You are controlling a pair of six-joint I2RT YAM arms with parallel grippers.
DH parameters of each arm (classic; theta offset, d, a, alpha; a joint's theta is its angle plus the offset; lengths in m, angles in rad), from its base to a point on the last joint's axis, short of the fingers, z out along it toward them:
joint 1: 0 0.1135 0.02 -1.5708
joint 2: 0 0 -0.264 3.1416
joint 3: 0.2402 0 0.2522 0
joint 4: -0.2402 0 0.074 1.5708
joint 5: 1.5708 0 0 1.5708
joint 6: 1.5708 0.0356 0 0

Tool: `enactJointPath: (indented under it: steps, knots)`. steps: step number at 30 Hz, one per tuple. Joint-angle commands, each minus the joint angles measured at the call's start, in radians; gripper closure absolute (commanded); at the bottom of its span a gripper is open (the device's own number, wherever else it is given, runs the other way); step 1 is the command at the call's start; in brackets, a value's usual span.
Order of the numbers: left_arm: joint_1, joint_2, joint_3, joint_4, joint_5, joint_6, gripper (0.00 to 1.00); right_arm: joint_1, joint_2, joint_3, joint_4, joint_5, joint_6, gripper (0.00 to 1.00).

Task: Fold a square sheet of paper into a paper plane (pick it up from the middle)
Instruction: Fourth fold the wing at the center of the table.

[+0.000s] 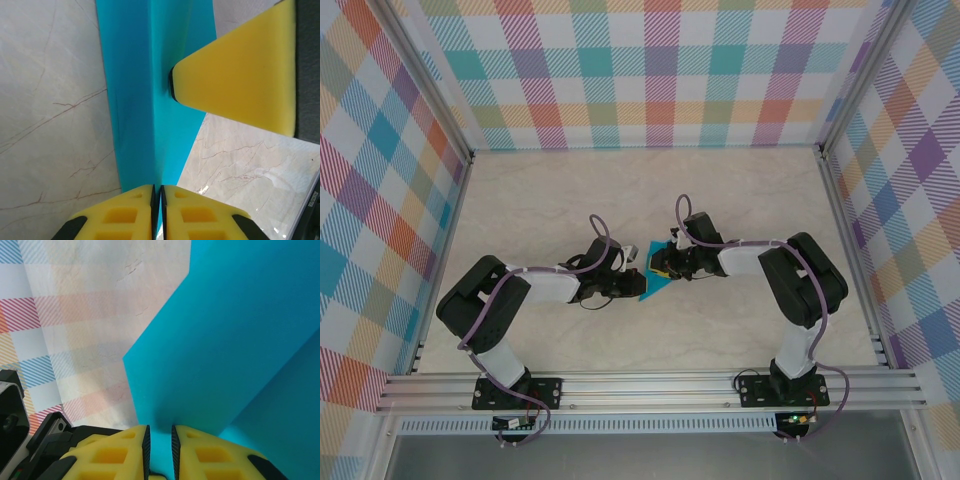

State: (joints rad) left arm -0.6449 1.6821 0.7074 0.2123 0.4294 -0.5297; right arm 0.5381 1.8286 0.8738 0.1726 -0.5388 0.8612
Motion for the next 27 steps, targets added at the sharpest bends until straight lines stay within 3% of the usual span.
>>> enactJointPath:
  steps: [1, 5, 12, 27]
  knots:
    - [0.015, 0.018, -0.017, -0.004, 0.018, 0.018, 0.92, 0.005, 0.012, 0.018, -0.012, 0.023, 0.016, 0.79]
    - [0.016, 0.033, -0.008, -0.003, 0.031, 0.026, 0.98, 0.005, -0.044, -0.021, 0.009, 0.032, 0.021, 0.79]
    - [0.032, 0.084, 0.012, 0.025, 0.106, -0.005, 1.00, 0.005, -0.127, -0.073, 0.018, 0.041, 0.022, 0.78]
    - [0.065, 0.093, -0.003, 0.064, 0.153, -0.049, 1.00, 0.006, -0.015, 0.001, 0.079, -0.045, 0.034, 0.78]
